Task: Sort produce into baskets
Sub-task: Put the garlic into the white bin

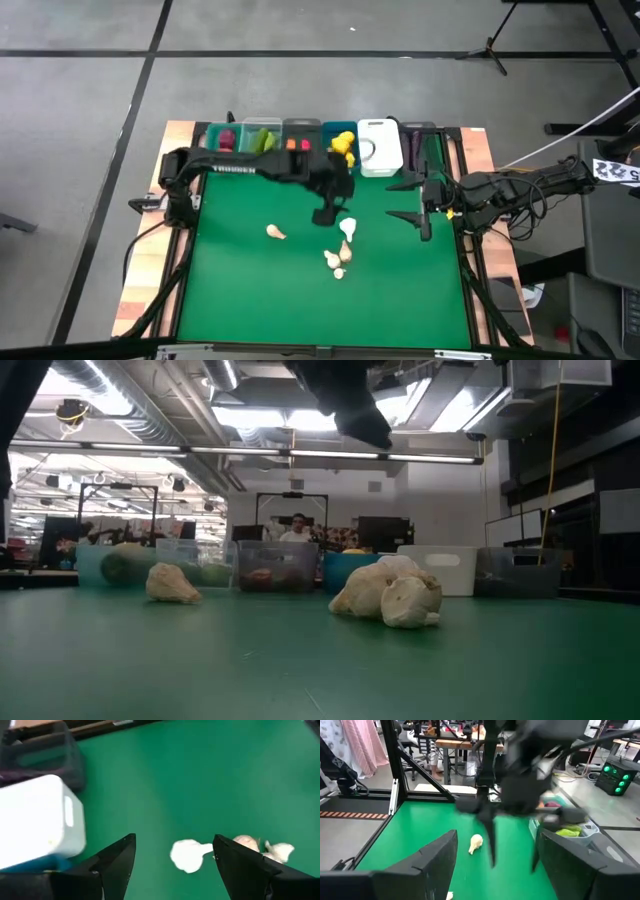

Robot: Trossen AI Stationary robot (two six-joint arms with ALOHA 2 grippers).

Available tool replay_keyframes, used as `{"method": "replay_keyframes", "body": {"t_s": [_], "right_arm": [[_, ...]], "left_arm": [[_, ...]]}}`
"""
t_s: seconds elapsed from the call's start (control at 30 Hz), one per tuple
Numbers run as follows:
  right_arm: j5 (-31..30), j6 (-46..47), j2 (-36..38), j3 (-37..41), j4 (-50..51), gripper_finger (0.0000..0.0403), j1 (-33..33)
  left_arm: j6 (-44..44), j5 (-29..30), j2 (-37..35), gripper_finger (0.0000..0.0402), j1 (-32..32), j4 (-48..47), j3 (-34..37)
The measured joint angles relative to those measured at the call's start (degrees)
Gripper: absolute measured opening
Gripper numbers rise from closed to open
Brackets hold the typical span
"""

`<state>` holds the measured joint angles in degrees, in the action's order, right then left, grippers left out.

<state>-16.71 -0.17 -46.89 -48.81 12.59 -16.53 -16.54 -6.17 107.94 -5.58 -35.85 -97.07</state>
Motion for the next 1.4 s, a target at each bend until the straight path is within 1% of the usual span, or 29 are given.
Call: {"method": "replay_keyframes", "body": {"t_s": [0.17,0.33,0.47,0.57,0.73,0.87,1.0,1.1,1.27,1.4], "right_arm": [[1.3,0.4,-0.1,0.0,0.2,0.0269,0.0],[1.4,1.4,-0.1,0.0,1.0,0.0269,0.0],[1.4,1.4,-0.1,0.0,1.2,0.0269,0.0],[1.4,1.4,-0.1,0.0,1.1,0.0269,0.0],[1.4,1.4,-0.1,0.0,1.3,0.0269,0.0],[1.4,1.4,-0.1,0.0,1.4,0.0269,0.0],[1.4,1.4,-0.1,0.0,1.4,0.0269,0.0],[1.4,1.4,-0.1,0.0,1.5,0.0269,0.0],[1.4,1.4,-0.1,0.0,1.9,0.0269,0.0],[1.3,1.4,-0.1,0.0,1.9,0.0269,0.0]], "left_arm": [[4.7,4.3,0.0,0.0262,4.3,13.2,10.5],[7.3,11.8,0.0,0.0262,6.6,27.3,20.8],[9.5,12.9,0.0,0.0262,7.6,38.7,27.2],[9.7,15.8,1.1,0.0262,8.5,45.4,30.7],[11.7,17.1,3.3,0.0262,8.7,49.0,33.0],[12.1,17.2,6.5,0.0262,9.0,49.9,33.0],[12.4,17.2,9.4,0.0263,9.0,53.3,33.0],[13.4,17.2,11.0,0.0263,8.9,53.1,33.0],[14.6,17.2,11.1,0.026,8.9,52.4,33.0],[14.9,17.2,11.1,0.0238,8.9,52.8,33.0]]}}
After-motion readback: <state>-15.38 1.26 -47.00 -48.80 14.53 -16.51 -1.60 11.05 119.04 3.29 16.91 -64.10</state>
